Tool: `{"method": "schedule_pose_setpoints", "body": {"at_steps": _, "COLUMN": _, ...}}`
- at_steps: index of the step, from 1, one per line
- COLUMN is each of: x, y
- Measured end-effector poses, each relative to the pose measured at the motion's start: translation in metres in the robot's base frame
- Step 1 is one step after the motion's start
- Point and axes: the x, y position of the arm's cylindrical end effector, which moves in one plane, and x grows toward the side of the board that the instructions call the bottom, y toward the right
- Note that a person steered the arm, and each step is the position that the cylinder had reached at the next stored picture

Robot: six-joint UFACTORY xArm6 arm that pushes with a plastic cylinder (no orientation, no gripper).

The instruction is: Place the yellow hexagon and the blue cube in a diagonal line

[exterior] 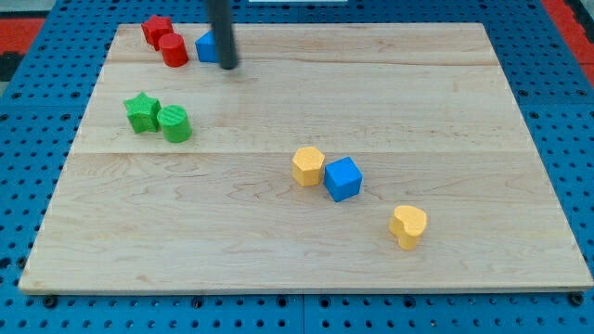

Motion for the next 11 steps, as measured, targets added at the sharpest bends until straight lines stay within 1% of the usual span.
{"method": "schedule_pose_setpoints", "body": {"at_steps": 1, "x": 0.013, "y": 0.145}}
{"method": "schedule_pose_setpoints", "body": {"at_steps": 2, "x": 0.104, "y": 0.257}}
{"method": "schedule_pose_setpoints", "body": {"at_steps": 3, "x": 0.187, "y": 0.215}}
{"method": "schedule_pose_setpoints", "body": {"at_steps": 4, "x": 0.227, "y": 0.158}}
{"method": "schedule_pose_setpoints", "body": {"at_steps": 5, "x": 0.242, "y": 0.11}}
{"method": "schedule_pose_setpoints", "body": {"at_steps": 6, "x": 0.217, "y": 0.077}}
{"method": "schedule_pose_setpoints", "body": {"at_steps": 7, "x": 0.183, "y": 0.092}}
{"method": "schedule_pose_setpoints", "body": {"at_steps": 8, "x": 0.216, "y": 0.129}}
{"method": "schedule_pose_setpoints", "body": {"at_steps": 9, "x": 0.214, "y": 0.168}}
{"method": "schedule_pose_setpoints", "body": {"at_steps": 10, "x": 0.164, "y": 0.13}}
{"method": "schedule_pose_setpoints", "body": {"at_steps": 11, "x": 0.145, "y": 0.027}}
